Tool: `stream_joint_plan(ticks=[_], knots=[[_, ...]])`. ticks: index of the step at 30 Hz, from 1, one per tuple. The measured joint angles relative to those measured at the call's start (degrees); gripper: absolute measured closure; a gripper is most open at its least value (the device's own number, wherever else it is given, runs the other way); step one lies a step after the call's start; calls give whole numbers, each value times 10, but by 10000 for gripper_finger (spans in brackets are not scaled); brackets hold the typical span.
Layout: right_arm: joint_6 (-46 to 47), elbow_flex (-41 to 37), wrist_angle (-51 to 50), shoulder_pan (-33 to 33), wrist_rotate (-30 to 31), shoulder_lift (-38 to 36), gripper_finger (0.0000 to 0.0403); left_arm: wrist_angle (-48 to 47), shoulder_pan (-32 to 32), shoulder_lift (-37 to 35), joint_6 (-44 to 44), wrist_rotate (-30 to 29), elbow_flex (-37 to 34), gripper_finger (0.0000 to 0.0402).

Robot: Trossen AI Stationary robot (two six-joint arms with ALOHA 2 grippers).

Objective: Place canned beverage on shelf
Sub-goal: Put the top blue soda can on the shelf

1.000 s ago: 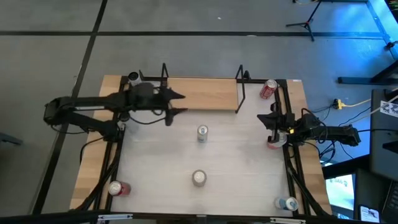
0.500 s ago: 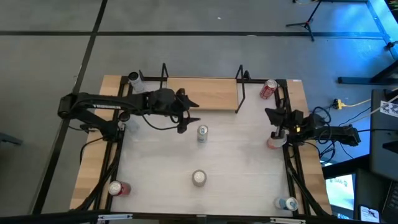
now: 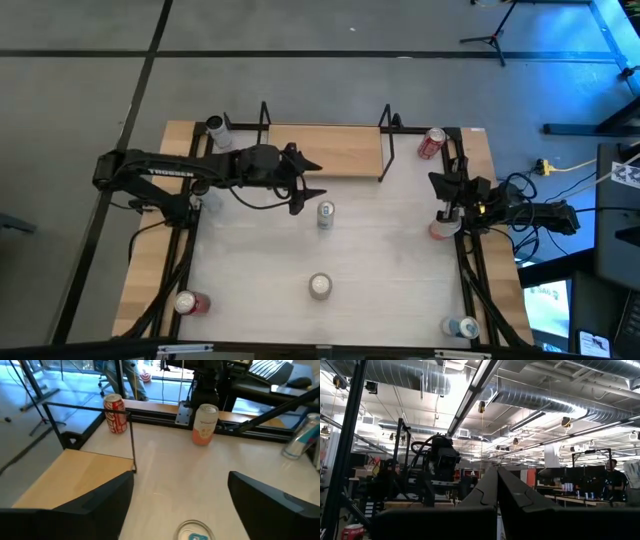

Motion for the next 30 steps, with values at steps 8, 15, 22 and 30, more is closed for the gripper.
stream_joint_plan(ticks=[8,15,22,30], knots=[[1,0,-4,0,0,0,398,-1,-23,-6,31,-4,0,37],[2,0,-3,0,0,0,398,5,-41,20,53,-22,0,36],[2,0,-2,0,0,0,398,-92,1,96,4,48,75,36],[2,0,-8,0,0,0,398,-264,5,197,30,57,195,36]])
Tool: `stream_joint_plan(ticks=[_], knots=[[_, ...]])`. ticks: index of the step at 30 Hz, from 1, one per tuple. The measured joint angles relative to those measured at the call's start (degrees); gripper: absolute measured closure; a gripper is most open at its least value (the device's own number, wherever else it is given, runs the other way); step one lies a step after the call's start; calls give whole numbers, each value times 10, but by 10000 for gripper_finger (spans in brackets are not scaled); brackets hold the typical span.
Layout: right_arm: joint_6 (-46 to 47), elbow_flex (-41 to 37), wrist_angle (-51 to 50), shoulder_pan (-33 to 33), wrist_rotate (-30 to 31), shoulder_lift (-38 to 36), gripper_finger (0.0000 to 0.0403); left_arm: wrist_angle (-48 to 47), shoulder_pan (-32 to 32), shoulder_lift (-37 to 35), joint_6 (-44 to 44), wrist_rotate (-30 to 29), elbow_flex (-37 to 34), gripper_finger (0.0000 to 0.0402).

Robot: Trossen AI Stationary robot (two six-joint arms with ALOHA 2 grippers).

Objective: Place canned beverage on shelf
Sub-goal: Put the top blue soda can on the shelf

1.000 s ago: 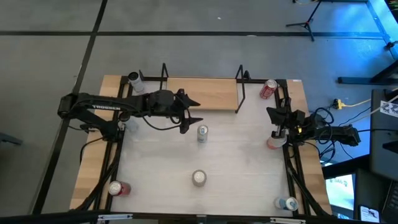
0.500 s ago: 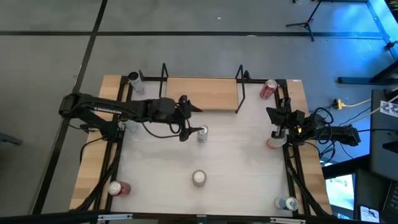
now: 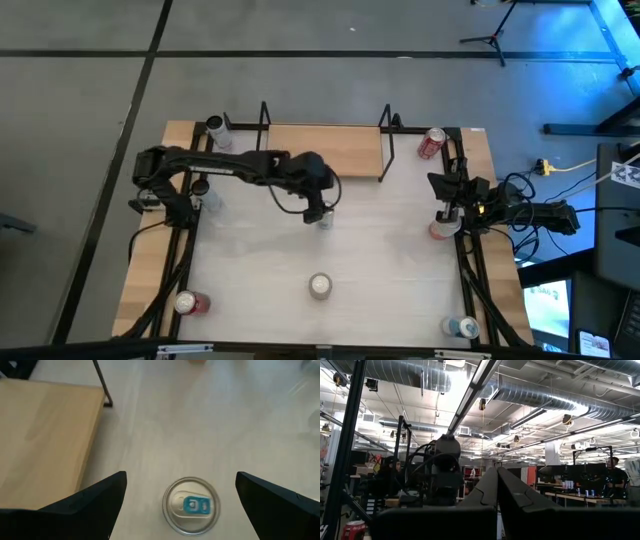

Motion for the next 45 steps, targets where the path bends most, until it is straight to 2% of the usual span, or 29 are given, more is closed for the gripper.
stream_joint_plan(ticks=[7,22,36,40,45], knots=[[0,0,-6,0,0,0,398,-34,0,29,5,23,10,36],[-2,0,-8,0,0,0,398,-34,-11,33,20,14,-3,36],[-2,0,-8,0,1,0,398,32,-17,45,20,14,-40,38],[-2,0,-9,0,1,0,398,28,-18,49,20,14,-40,57],[-2,0,-9,0,1,0,398,27,-17,52,20,13,-40,109]])
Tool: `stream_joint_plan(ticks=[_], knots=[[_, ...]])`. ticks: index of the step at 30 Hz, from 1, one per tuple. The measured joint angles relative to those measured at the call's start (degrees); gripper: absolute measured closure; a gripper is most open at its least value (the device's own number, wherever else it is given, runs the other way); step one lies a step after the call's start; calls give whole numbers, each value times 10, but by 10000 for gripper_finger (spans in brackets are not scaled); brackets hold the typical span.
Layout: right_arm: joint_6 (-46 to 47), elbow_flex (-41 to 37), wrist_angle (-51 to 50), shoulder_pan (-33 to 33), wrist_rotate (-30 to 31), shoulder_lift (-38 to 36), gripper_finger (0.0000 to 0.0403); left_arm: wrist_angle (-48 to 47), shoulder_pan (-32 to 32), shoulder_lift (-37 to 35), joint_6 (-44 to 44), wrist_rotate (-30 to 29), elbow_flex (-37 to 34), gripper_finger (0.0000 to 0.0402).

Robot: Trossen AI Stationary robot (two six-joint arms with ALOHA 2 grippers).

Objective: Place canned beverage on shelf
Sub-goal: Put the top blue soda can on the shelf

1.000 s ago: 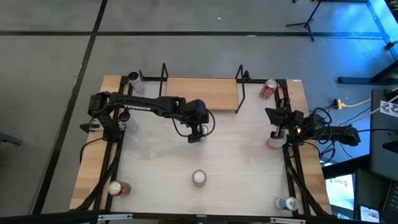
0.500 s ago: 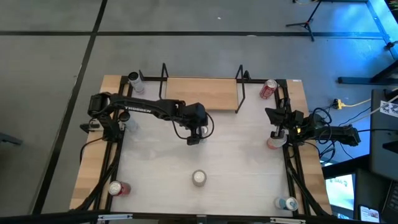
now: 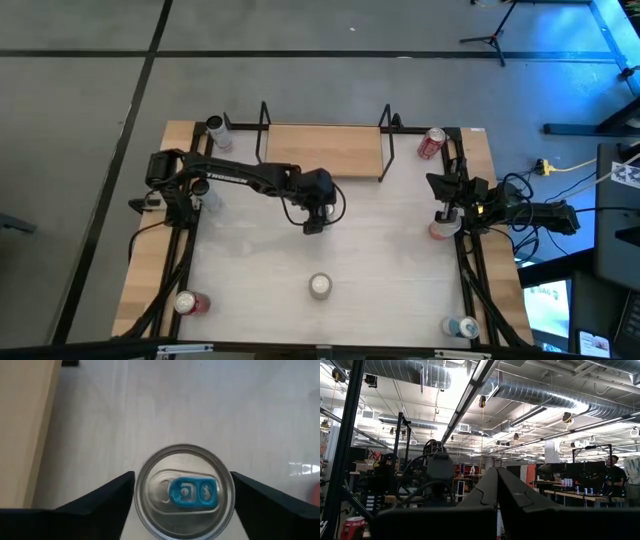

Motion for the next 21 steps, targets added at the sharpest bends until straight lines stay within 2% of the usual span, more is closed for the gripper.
stream_joint_plan(ticks=[7,21], knots=[[0,0,0,0,0,0,398,-3,0,-3,-1,-3,0,184],[-1,0,-1,0,2,0,398,-27,1,-49,-10,-37,0,185]])
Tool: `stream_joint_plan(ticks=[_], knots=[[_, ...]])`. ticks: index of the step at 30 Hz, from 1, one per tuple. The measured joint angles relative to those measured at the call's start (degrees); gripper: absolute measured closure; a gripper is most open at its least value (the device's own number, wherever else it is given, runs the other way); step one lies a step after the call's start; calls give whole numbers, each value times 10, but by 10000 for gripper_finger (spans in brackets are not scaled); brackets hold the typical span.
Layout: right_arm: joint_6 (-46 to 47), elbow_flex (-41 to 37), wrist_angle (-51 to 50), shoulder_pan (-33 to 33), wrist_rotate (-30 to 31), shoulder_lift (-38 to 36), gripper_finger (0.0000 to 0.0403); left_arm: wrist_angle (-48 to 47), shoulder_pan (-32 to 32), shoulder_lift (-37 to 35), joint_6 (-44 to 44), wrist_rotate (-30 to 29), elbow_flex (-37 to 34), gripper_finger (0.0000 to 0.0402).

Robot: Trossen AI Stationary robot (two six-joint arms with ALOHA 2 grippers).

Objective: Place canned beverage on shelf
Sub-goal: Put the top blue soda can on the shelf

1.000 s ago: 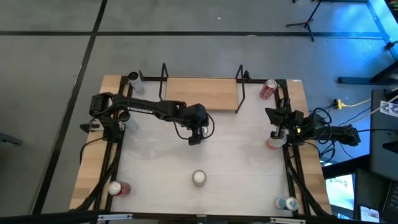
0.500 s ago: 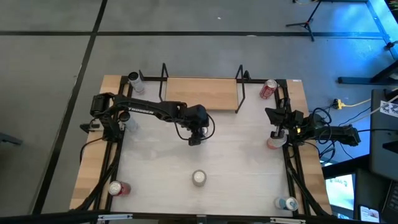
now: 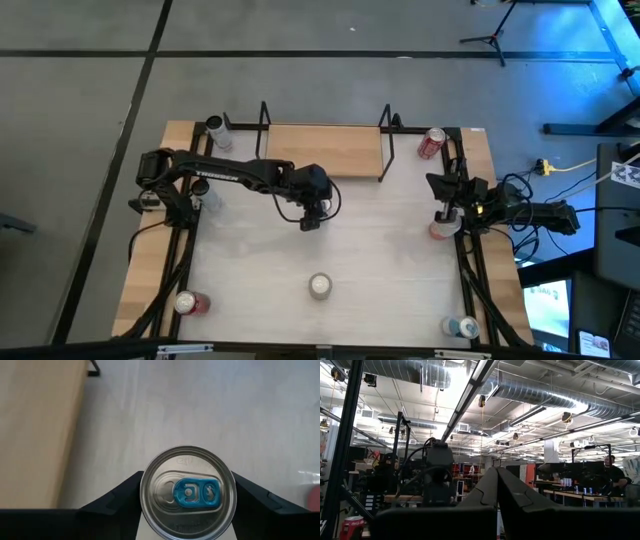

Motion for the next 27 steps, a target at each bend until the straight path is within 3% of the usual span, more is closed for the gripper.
stream_joint_plan(ticks=[8,12,17,27], knots=[[0,0,-4,0,15,0,398,-46,31,-79,-36,-36,0,185],[0,0,-6,0,22,0,398,-74,65,-121,-44,-69,0,185],[0,0,-7,0,27,0,398,-84,127,-154,-62,-68,2,183],[-1,0,-6,0,27,0,398,-180,272,-128,-68,-58,95,177]])
